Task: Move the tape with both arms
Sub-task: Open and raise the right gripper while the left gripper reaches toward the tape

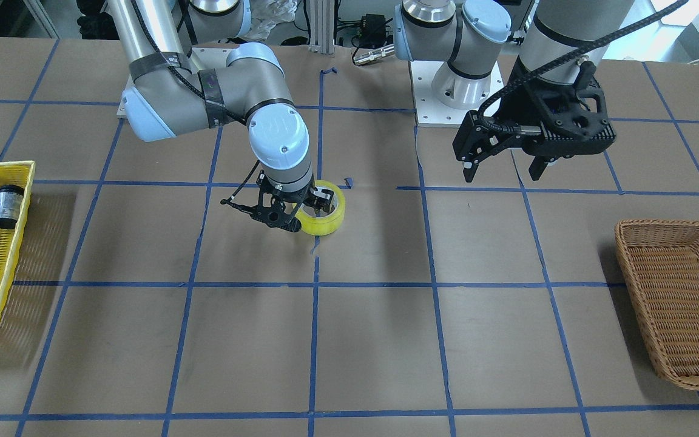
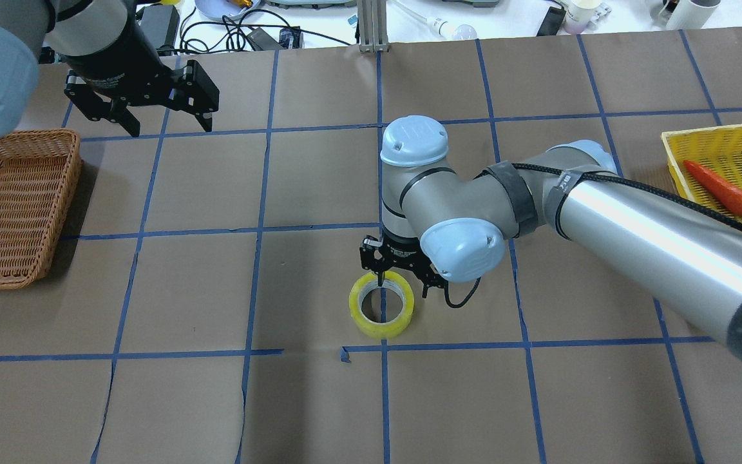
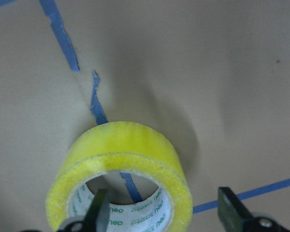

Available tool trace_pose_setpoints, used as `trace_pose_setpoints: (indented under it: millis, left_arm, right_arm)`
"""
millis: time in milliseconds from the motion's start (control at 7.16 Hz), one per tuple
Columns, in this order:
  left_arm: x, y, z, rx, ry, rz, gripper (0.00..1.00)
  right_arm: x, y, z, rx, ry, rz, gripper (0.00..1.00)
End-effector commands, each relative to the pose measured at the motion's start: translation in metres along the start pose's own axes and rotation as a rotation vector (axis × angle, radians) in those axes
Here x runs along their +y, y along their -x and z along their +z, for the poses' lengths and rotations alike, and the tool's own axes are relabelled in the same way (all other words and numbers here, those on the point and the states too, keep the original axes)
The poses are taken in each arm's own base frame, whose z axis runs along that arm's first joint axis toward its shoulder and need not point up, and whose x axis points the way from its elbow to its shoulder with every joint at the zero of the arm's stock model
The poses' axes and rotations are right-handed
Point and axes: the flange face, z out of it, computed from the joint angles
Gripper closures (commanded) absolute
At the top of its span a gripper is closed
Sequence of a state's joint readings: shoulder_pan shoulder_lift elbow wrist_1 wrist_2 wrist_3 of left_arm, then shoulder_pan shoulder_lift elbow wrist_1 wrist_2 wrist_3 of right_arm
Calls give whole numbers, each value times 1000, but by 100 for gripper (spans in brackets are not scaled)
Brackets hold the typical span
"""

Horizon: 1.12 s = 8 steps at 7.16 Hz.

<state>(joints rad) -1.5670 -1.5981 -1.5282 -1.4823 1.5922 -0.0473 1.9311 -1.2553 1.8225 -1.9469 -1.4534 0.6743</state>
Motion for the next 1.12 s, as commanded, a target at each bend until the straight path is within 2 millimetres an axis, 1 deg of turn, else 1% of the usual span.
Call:
trace_pose_setpoints:
  millis: [0, 140, 279, 419, 559, 699, 838, 978]
  left_arm:
    - [-6, -3, 11, 10, 20, -1, 0]
    - [-11, -10, 29, 16, 52, -23, 0]
    - [-11, -29, 56, 28, 78, -2, 0]
    - [-1, -59, 97, 28, 86, 30, 0]
    - [28, -95, 146, 32, 84, 36, 0]
    - [52, -124, 188, 53, 28, 8, 0]
    - [73, -141, 217, 60, 50, 12, 0]
    - [92, -157, 239, 83, 114, 38, 0]
  right_arm:
    - [-40, -13, -75, 14, -117, 5, 0]
    - [-72, -45, -123, 38, -126, -10, 0]
    - [-114, -92, -176, 39, -134, -20, 0]
    - [-144, -141, -219, 29, -141, -8, 0]
    - [-148, -181, -246, 52, -137, -23, 0]
    - [-147, -205, -260, 88, -165, -23, 0]
    - [-143, -208, -263, 92, -175, -19, 0]
    - [-143, -209, -255, 92, -159, -20, 0]
